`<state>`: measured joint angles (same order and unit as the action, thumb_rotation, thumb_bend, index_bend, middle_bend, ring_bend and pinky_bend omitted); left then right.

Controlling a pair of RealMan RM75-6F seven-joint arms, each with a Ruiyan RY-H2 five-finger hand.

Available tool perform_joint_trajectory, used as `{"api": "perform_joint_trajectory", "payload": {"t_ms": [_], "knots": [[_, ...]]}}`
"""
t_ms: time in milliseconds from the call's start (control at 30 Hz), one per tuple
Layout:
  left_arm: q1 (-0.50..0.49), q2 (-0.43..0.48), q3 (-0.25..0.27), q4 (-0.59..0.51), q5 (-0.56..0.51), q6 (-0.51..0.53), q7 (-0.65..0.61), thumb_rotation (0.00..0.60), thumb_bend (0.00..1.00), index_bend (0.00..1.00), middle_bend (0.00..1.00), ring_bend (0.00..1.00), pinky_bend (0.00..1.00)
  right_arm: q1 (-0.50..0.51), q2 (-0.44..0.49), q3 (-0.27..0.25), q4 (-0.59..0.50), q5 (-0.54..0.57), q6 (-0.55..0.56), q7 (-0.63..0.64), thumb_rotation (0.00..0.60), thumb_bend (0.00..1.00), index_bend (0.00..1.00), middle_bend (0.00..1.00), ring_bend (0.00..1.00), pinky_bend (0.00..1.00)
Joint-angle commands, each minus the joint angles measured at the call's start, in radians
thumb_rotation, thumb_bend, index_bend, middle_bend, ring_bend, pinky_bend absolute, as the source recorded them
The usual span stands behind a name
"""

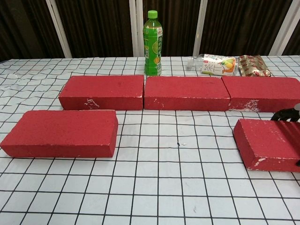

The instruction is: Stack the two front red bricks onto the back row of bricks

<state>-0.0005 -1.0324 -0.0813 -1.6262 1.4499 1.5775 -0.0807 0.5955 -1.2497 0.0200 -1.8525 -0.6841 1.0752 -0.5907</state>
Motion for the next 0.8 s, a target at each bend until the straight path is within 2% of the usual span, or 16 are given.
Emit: {"api": "perform_joint_trajectory", "payload": {"t_ms": [33, 267, 433, 600, 800], "knots": [[0.0, -0.001, 0.0, 0.0, 0.001, 0.0, 0.001, 0.6, 0.0, 0.09, 0.0, 0.0, 0.02, 0.002, 0.019, 0.009, -0.015, -0.009, -0.001, 0.012, 0.6, 0.13, 0.36, 0.26, 0.2, 0.0], [-0.001, -0.001, -0.002, 0.001, -0.005, -0.003, 0.002, 0.6, 0.0, 0.09, 0.0, 0.0, 0.02, 0.041, 0.097, 0.056, -0.083, 0.008, 0.019, -0.018, 0.6, 0.13, 0.36, 0.26, 0.2, 0.0], [-0.005, -0.005, -0.004, 0.001, -0.011, -0.009, 0.013, 0.6, 0.0, 0.09, 0.0, 0.0, 0.02, 0.133, 0.15, 0.117, -0.142, 0.102, 0.015, -0.109, 0.6, 0.13, 0.36, 0.26, 0.2, 0.0], [-0.01, -0.011, -0.009, 0.001, -0.024, -0.019, 0.028, 0.6, 0.0, 0.09, 0.0, 0.0, 0.02, 0.273, 0.142, 0.175, -0.118, 0.287, -0.027, -0.219, 0.6, 0.13, 0.36, 0.26, 0.2, 0.0], [-0.022, -0.011, -0.005, -0.007, -0.027, -0.047, 0.036, 0.6, 0.0, 0.09, 0.0, 0.0, 0.02, 0.509, 0.067, 0.226, 0.041, 0.633, -0.082, -0.397, 0.6, 0.13, 0.36, 0.26, 0.2, 0.0]]}}
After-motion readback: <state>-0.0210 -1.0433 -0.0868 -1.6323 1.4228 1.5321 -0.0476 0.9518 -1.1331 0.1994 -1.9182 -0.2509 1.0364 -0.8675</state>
